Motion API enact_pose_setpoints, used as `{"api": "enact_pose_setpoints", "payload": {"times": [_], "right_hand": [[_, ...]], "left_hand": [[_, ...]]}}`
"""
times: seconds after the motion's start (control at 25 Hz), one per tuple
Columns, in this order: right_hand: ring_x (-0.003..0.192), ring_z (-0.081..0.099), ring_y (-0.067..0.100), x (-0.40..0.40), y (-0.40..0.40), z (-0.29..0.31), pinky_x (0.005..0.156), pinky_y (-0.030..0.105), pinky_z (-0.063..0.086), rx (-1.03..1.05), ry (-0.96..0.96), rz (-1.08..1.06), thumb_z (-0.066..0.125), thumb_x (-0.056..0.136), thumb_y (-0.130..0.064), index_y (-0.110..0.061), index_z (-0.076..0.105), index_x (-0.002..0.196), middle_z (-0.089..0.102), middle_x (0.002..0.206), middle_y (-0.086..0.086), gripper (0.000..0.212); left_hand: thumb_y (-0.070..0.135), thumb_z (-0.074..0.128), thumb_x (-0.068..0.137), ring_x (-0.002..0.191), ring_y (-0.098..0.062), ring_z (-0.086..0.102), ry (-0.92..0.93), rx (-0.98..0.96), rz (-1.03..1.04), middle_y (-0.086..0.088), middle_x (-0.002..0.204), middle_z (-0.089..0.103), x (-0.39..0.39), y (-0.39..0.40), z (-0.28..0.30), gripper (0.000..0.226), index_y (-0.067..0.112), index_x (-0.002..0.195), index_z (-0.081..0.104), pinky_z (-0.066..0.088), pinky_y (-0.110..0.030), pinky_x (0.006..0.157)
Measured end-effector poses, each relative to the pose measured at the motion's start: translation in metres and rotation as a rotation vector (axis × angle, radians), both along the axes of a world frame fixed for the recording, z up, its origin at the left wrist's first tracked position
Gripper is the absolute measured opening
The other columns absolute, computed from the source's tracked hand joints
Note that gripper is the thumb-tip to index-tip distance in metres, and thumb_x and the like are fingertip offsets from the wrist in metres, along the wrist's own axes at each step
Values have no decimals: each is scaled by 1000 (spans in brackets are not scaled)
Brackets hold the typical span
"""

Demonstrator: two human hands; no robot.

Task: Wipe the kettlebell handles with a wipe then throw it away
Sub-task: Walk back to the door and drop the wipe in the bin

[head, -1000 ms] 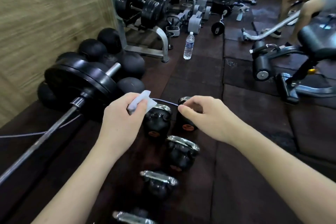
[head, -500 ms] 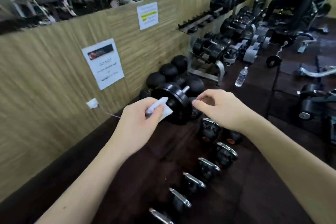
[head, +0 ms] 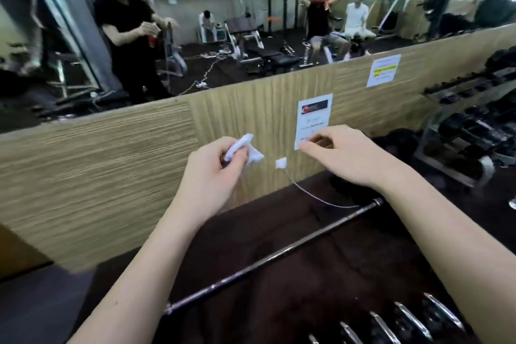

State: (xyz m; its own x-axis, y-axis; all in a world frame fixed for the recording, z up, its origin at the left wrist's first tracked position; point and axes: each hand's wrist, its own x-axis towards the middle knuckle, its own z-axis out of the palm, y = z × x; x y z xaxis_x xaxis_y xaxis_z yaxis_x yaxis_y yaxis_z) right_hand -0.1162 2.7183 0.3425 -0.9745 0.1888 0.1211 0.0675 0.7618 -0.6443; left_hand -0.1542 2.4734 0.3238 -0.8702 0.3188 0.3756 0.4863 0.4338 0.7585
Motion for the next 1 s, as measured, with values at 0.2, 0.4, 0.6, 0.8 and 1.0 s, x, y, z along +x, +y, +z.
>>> {"api": "enact_pose_setpoints", "payload": {"times": [0.2,0.4,0.6,0.8,1.0], "right_hand": [[89,63,-7,-22,-173,1,75,14,46,-65,20,274,59,90,-55,-31,71,97,71,93,-18,28],[89,64,-9,-20,-328,-16,76,12,43,-28,-36,636,59,89,-56,-35,72,94,72,92,-22,25],[88,61,-10,4,-473,-13,76,15,43,-9,-41,926,58,90,-56,-38,71,97,71,93,-24,23],[89,63,-6,43,-617,-12,78,19,50,29,-74,1107,53,89,-63,-42,69,99,71,96,-21,28],[80,66,0,83,-763,-18,72,27,58,30,-68,1175,55,90,-61,-40,69,95,72,88,-18,25]], "left_hand": [[24,54,101,57,-7,44,-40,-46,332,2,72,66,43,-199,20,25,23,86,73,37,-23,56],[18,54,102,61,0,52,-45,60,735,21,75,70,138,-341,13,29,19,77,70,38,-11,58],[25,53,100,63,0,46,-93,-2,1046,6,82,68,232,-447,-1,23,17,87,69,38,-17,59],[29,53,100,61,-3,41,-67,47,1264,-5,75,61,306,-548,-9,24,15,89,69,36,-20,58],[27,54,101,59,-4,40,-51,90,1306,12,63,52,352,-666,-11,27,10,84,67,34,-14,55]]}}
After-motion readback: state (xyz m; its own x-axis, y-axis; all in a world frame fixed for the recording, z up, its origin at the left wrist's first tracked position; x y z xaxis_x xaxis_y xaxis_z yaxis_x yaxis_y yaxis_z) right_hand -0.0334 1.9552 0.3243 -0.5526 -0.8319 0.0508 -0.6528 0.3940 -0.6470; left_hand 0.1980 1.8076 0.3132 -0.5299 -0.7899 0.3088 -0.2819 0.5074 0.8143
